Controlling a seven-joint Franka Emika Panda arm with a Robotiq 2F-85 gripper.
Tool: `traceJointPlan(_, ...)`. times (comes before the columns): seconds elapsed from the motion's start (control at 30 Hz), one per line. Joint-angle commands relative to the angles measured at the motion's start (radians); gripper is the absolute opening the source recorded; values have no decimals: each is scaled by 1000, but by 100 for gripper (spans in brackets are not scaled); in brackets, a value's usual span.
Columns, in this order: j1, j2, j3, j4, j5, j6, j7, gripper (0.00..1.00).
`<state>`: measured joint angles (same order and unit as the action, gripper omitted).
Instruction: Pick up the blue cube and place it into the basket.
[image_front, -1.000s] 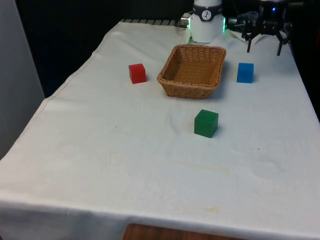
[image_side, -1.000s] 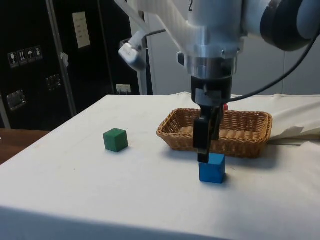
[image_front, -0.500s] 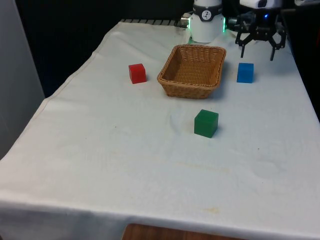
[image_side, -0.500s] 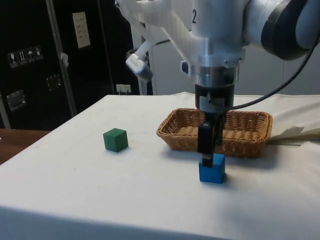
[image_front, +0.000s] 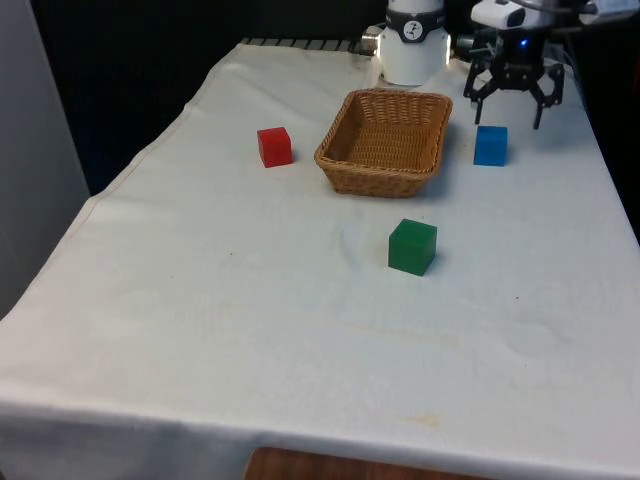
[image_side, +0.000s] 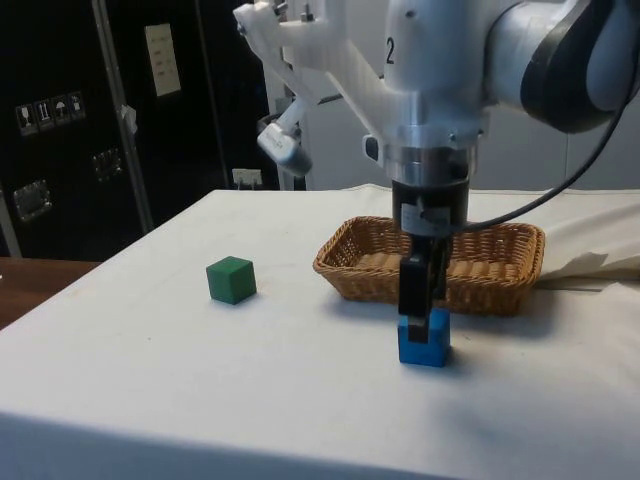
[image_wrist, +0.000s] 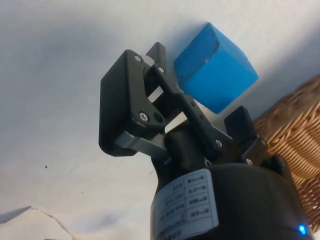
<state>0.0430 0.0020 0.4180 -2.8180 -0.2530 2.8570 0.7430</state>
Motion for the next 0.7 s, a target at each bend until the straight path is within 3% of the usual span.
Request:
traceJointPlan(0.0, -8, -13, -9, -7, -42, 11, 23, 100)
traceJointPlan(0.1, -8, -5, -21, -4, -54, 12, 23, 100)
traceJointPlan(0.13, -1, 10, -15, 3, -15, 3, 0, 100)
traceJointPlan(0.17, -8, -3, -25, -3, -58, 13, 23, 100)
traceJointPlan(0.2, -7, 2, -33, -2, -68, 15, 24, 100)
traceJointPlan(0.37, -7, 14, -51, 0, -86, 21, 23, 100)
traceJointPlan(0.4, -2, 27, -40, 5, -43, 10, -1, 100)
traceJointPlan(0.43, -6, 16, -54, 0, -89, 22, 25, 100)
traceJointPlan(0.63, -6, 29, -68, 1, -103, 26, 25, 100)
traceJointPlan(0.67, -2, 43, -56, 7, -62, 14, 0, 100)
